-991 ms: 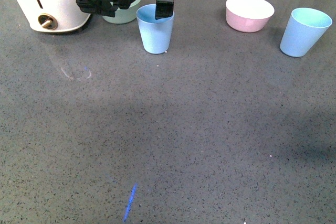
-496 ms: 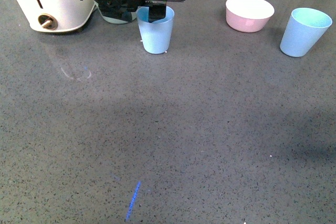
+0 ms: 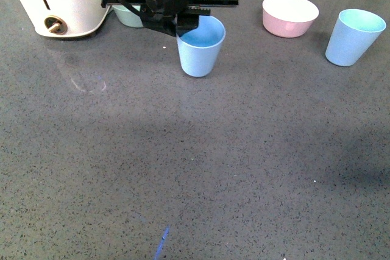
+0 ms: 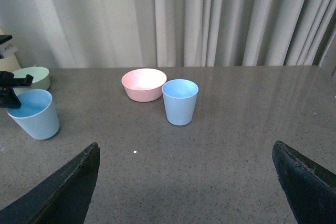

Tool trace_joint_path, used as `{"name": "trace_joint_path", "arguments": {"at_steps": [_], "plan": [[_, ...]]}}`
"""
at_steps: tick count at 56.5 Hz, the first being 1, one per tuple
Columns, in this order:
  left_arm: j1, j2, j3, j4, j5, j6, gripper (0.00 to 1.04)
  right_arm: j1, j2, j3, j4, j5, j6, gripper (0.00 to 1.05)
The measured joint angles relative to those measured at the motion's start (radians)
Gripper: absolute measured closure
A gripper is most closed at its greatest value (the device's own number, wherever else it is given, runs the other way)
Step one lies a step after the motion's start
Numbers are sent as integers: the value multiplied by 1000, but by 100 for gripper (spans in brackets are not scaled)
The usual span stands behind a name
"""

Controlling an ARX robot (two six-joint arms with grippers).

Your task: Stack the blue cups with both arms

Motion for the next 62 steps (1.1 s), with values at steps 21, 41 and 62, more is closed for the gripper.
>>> {"name": "trace_joint_path", "arguments": {"at_steps": [21, 41, 62], "plan": [[-126, -41, -45, 15, 21, -54, 103, 0, 0, 0, 0, 0, 0, 9], [-142, 29, 9, -18, 5, -66, 103, 0, 0, 0, 0, 0, 0, 9], [-143, 32, 15, -2, 23, -80, 86, 0, 0, 0, 0, 0, 0, 9]]}}
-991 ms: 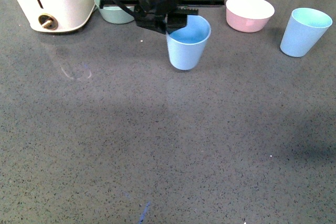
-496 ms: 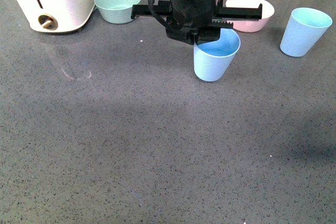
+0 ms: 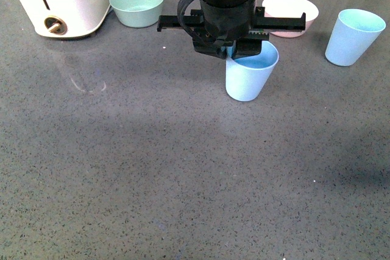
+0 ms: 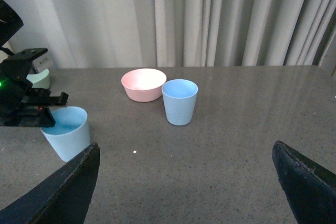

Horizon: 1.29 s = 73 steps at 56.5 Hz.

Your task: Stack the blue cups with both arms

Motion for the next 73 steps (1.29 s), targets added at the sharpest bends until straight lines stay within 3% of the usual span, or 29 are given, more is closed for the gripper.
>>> {"name": "trace_joint_path", "arguments": {"at_steps": [24, 32, 47, 52, 55, 61, 73], "plan": [[9, -66, -71, 56, -6, -3, 22, 0, 0, 0, 0, 0, 0, 9], [26, -145, -135, 112, -47, 18, 7, 0, 0, 0, 0, 0, 0, 9], [130, -401, -382, 367, -48, 37, 9, 0, 0, 0, 0, 0, 0, 9], [160, -478, -584, 795, -253, 190, 24, 0, 0, 0, 0, 0, 0, 9], [185, -527, -713, 1011, -283, 274, 32, 0, 0, 0, 0, 0, 0, 9], [246, -647, -959, 1299, -247, 361, 52, 0, 0, 0, 0, 0, 0, 9], [350, -850, -1281, 1410, -145, 406, 94, 0, 0, 0, 0, 0, 0, 9]]}}
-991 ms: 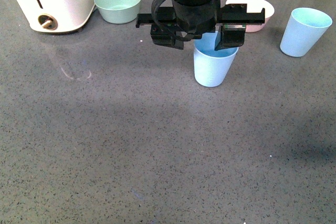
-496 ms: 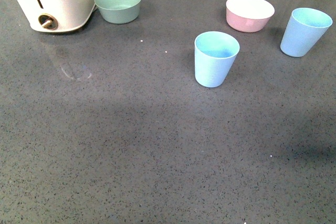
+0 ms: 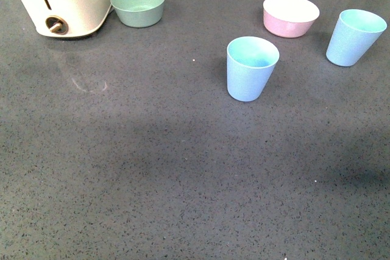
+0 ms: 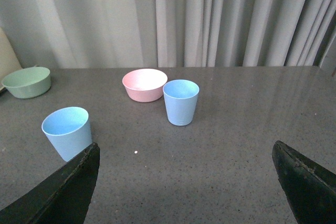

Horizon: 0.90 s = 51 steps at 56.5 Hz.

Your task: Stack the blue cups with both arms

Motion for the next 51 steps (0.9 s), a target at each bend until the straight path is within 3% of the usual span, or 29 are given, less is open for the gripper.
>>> {"name": "trace_joint_path", "arguments": {"at_steps": [4, 41, 44, 51], "plan": [[21, -45, -59, 8, 26, 0, 103, 0, 0, 0, 0, 0, 0, 9], [188, -465, -418, -43, 184, 8, 103, 0, 0, 0, 0, 0, 0, 9], [237, -508, -443, -80, 254, 9, 103, 0, 0, 0, 0, 0, 0, 9], [266, -599, -456, -150, 258, 9, 103, 0, 0, 0, 0, 0, 0, 9]]}}
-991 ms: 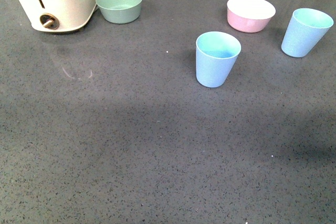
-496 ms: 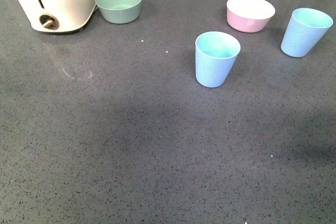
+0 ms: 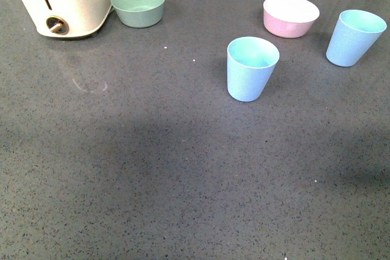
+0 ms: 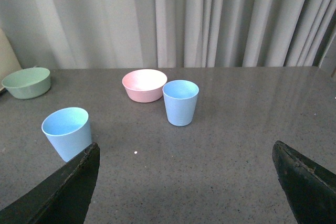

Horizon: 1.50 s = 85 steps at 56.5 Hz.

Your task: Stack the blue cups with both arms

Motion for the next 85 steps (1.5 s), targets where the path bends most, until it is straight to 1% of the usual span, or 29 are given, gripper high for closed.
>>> {"name": "trace_joint_path", "arguments": {"at_steps": [16, 33, 54, 78, 80, 81, 82, 85], "plan": [[1, -237, -22, -204, 6, 0, 103, 0, 0, 0, 0, 0, 0, 9], [1, -421, -22, -375, 6, 0, 103, 0, 0, 0, 0, 0, 0, 9], [1, -570, -23, -520, 6, 0, 103, 0, 0, 0, 0, 0, 0, 9], [1, -686, -22, -635, 6, 0, 103, 0, 0, 0, 0, 0, 0, 9], [1, -724, -22, -684, 5, 1, 103, 0, 0, 0, 0, 0, 0, 9], [1, -768, -22, -748, 7, 1, 103, 0, 0, 0, 0, 0, 0, 9], [1, -795, -22, -780, 6, 1, 103, 0, 0, 0, 0, 0, 0, 9], [1, -850, -22, -811, 6, 2, 103, 0, 0, 0, 0, 0, 0, 9]]}}
